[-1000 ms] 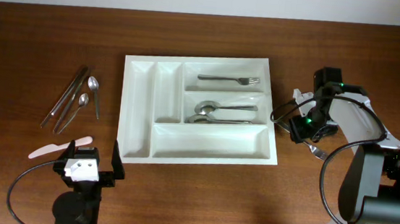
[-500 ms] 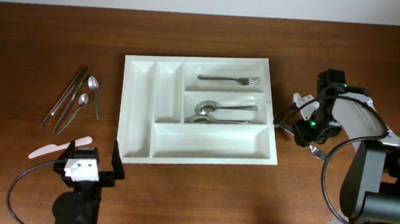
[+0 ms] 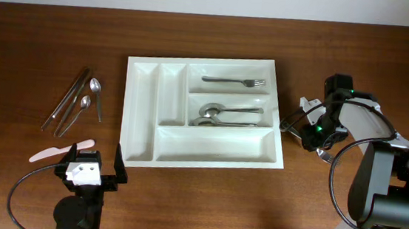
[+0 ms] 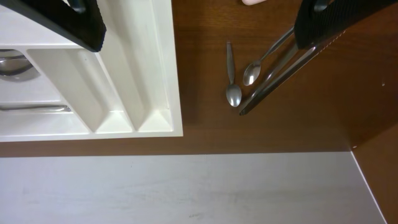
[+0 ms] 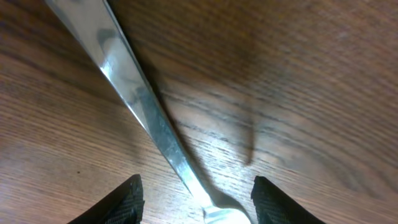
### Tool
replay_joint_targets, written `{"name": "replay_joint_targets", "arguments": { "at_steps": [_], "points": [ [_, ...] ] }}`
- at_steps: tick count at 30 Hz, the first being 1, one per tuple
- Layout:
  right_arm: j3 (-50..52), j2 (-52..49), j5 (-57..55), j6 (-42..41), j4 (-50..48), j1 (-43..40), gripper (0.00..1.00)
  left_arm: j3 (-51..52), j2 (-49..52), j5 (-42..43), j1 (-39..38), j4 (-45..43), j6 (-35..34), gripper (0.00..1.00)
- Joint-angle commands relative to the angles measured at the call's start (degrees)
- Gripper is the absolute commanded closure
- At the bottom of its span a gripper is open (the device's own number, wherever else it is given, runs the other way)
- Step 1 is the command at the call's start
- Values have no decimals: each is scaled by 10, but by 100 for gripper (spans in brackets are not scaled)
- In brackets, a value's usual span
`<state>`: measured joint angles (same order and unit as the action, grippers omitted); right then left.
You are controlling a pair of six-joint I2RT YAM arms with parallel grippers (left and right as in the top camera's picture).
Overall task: Pack container
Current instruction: 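Grasp the silver fork by its handle with the right gripper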
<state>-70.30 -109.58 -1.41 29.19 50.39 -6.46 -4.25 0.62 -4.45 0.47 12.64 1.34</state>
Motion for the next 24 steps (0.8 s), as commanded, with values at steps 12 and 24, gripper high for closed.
{"name": "replay_joint_targets", "arguments": {
  "at_steps": [12,24],
  "points": [
    [33,-4,5,-18,-21,-12,56,5,-3,8,3,-2,9,1],
    [34,-4,7,-31,-24,-42,78,5,-3,8,3,-2,9,1]
  ]
}}
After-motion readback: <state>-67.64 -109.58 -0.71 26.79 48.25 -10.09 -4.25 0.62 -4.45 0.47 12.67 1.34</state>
